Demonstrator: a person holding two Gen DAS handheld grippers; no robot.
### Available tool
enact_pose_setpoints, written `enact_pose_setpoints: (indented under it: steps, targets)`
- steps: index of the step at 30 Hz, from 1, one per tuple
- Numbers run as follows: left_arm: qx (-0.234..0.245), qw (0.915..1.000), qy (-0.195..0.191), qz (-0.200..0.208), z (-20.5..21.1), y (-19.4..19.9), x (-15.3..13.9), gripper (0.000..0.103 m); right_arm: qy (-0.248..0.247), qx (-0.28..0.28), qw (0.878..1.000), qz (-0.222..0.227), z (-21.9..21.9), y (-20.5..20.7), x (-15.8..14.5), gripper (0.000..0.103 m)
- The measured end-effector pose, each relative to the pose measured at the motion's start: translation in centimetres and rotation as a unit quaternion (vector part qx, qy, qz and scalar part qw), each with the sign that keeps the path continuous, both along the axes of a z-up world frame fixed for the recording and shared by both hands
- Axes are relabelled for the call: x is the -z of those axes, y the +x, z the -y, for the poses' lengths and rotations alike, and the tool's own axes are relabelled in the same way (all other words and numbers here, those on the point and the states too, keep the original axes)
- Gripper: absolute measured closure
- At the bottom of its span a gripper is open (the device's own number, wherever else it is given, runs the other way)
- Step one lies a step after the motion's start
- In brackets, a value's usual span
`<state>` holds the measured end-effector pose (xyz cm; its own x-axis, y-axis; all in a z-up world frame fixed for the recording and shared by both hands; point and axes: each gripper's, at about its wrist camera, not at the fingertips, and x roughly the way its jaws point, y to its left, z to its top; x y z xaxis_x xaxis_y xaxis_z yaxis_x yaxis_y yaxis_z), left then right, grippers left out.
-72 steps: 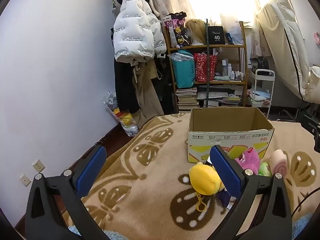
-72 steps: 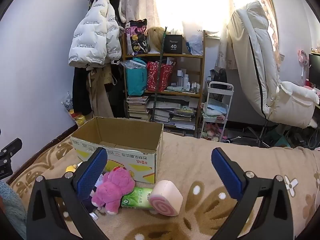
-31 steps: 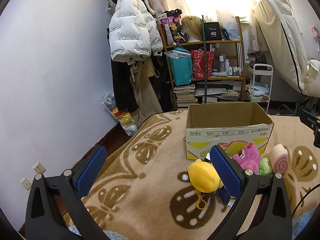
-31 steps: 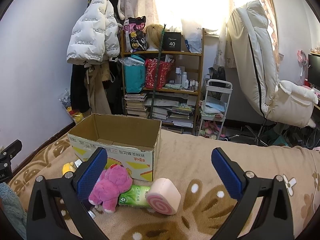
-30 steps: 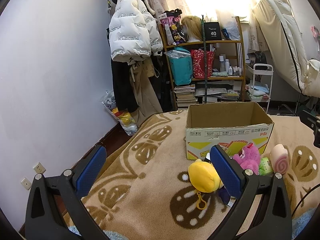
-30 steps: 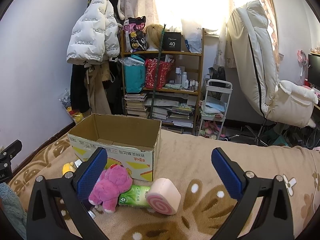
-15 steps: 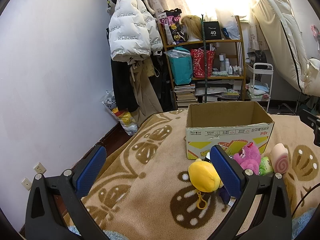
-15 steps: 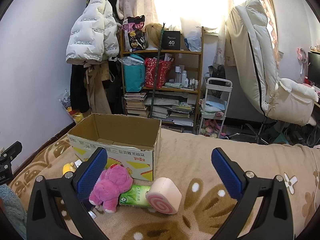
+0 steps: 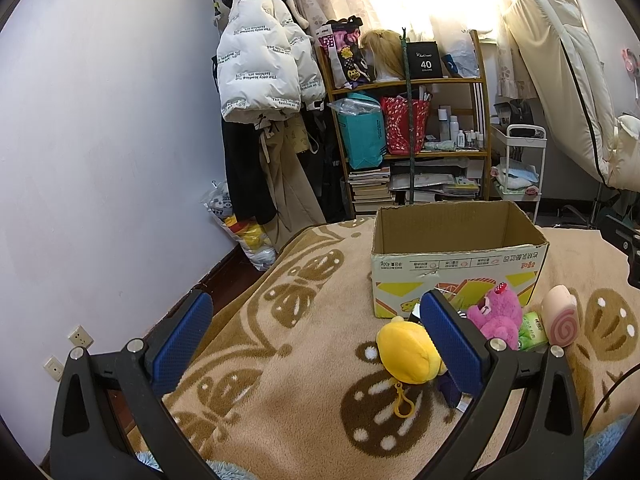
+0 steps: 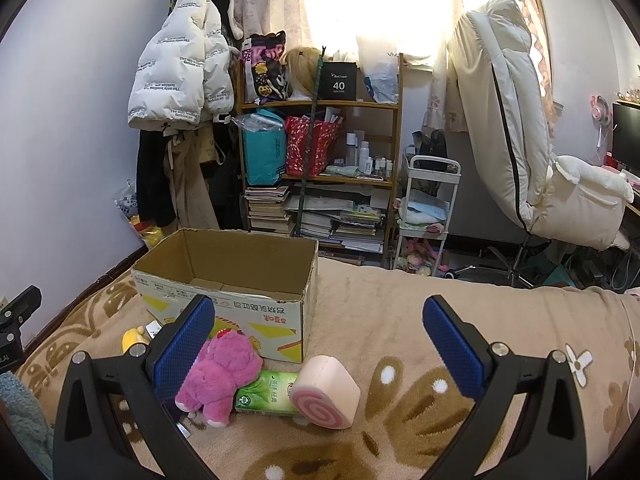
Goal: Organize soft objects
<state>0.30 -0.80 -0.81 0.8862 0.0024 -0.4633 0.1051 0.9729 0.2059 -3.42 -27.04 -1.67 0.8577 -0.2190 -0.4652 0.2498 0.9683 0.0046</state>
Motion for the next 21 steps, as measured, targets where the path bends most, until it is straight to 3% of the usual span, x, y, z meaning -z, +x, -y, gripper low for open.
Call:
enact_pose_setpoints:
  steps: [21]
  targets:
    - [-0.004, 0.9999, 0.011, -0.005, 0.06, 0.19, 0.37, 0.001, 0.006, -0.001, 1.0, -0.004, 0.36, -0.31, 0.4, 0.0]
